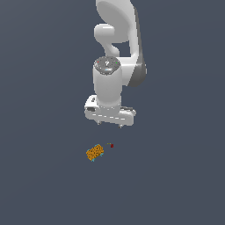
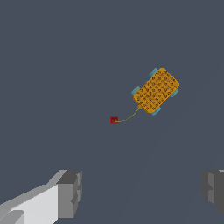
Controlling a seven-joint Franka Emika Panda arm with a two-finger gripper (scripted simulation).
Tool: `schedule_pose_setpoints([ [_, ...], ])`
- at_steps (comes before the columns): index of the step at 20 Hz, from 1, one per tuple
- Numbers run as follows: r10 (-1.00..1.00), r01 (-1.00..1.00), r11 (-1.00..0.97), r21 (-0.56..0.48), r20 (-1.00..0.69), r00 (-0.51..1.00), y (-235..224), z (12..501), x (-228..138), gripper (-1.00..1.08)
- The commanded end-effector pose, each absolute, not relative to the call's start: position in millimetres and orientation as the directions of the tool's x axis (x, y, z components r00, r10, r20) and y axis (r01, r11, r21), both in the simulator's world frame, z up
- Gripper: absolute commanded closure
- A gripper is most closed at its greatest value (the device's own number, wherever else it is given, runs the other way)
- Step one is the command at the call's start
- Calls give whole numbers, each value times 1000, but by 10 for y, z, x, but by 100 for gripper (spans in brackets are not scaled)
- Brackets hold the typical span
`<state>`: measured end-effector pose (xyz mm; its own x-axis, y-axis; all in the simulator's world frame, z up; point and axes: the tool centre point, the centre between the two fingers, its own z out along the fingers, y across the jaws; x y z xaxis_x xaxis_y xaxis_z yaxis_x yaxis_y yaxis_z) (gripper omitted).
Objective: Pick up the object and move it to a goal position.
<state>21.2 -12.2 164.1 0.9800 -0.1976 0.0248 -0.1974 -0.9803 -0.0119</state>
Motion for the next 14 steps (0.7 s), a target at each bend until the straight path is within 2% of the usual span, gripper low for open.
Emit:
schedule_pose_setpoints([
  [1,-265,-264,-964,-14,21,964,-167,1564,274,-92],
  [14,-626,-625,-780,-13,2,780,-442,1072,609,-92],
])
